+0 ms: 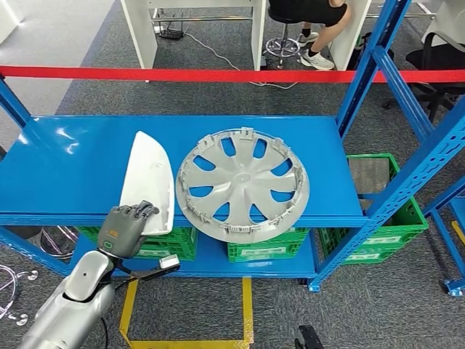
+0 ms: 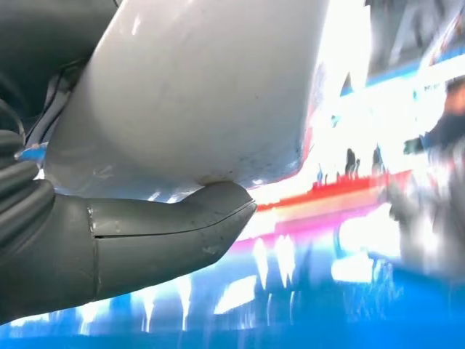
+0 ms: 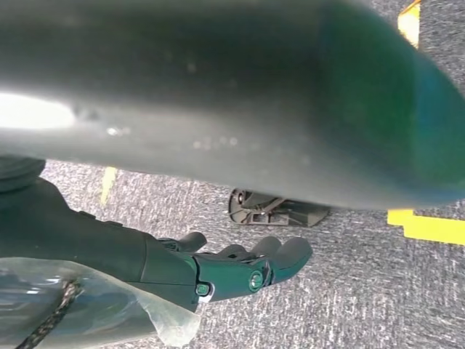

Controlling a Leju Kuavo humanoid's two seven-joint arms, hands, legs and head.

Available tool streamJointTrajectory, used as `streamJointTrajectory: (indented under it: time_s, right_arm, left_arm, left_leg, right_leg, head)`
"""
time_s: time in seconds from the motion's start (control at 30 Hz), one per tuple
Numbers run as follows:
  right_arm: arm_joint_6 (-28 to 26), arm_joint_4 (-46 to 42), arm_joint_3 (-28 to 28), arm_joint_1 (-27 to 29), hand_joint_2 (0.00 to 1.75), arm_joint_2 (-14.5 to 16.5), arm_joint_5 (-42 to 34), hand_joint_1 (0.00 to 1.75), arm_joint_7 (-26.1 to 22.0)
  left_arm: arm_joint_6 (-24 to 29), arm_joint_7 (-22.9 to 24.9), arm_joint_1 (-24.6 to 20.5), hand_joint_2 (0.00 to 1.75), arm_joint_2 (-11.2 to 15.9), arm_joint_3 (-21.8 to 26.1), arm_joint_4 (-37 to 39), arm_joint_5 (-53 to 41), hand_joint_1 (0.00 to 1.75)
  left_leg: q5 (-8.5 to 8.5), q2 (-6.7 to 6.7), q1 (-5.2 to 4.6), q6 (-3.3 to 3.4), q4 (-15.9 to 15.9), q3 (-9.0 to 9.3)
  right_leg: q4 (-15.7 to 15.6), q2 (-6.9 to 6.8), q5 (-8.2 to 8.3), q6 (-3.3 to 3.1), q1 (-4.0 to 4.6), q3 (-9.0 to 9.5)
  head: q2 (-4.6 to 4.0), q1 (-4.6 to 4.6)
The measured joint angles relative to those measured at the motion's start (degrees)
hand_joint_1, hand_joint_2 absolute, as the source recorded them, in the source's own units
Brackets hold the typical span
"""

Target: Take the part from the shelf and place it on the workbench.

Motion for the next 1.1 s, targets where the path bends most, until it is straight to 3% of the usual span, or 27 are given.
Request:
streamJointTrajectory:
  time_s: [0.23, 0.47, 0.73, 1.1]
  right_arm:
    - [-0.2, 0.0, -1.2, 0.2, 0.00, 0.0, -0.1, 0.00, -0.9]
    - [-0.8, 0.0, -2.2, 0.2, 0.00, 0.0, -0.1, 0.00, -1.3]
    - [-0.8, 0.0, -2.9, 0.2, 0.00, 0.0, -0.1, 0.00, -1.6]
    - [-0.8, 0.0, -3.8, 0.1, 0.00, 0.0, 0.0, 0.00, -1.7]
  left_arm:
    - [0.3, -4.2, 3.4, 1.75, 0.1, 9.2, -19.9, -2.0, 1.75]
    - [0.3, -5.5, 5.1, 1.75, 0.1, 13.2, -32.4, -3.6, 1.75]
    - [0.3, -4.9, 5.9, 1.75, 0.1, 14.5, -37.0, -4.1, 1.75]
    - [0.3, -4.8, 6.0, 1.75, -0.8, 16.6, -34.8, -0.9, 1.75]
  left_leg:
    - [0.00, 0.01, 0.00, 0.00, 0.0, -0.05]
    - [0.00, 0.00, 0.00, 0.00, 0.0, -0.04]
    - [0.00, 0.00, 0.00, 0.00, 0.0, -0.04]
    - [0.00, 0.00, 0.00, 0.00, 0.0, -0.04]
  right_leg:
    - [0.0, 0.04, 0.00, 0.00, 0.00, -0.06]
    - [0.0, 0.03, 0.00, 0.00, 0.00, -0.05]
    - [0.0, 0.03, 0.00, 0.00, 0.00, -0.05]
    - [0.0, 0.03, 0.00, 0.00, -0.01, -0.08]
  head:
    - [0.00, 0.01]
    - [0.00, 0.00]
    - [0.00, 0.00]
    - [0.00, 0.01]
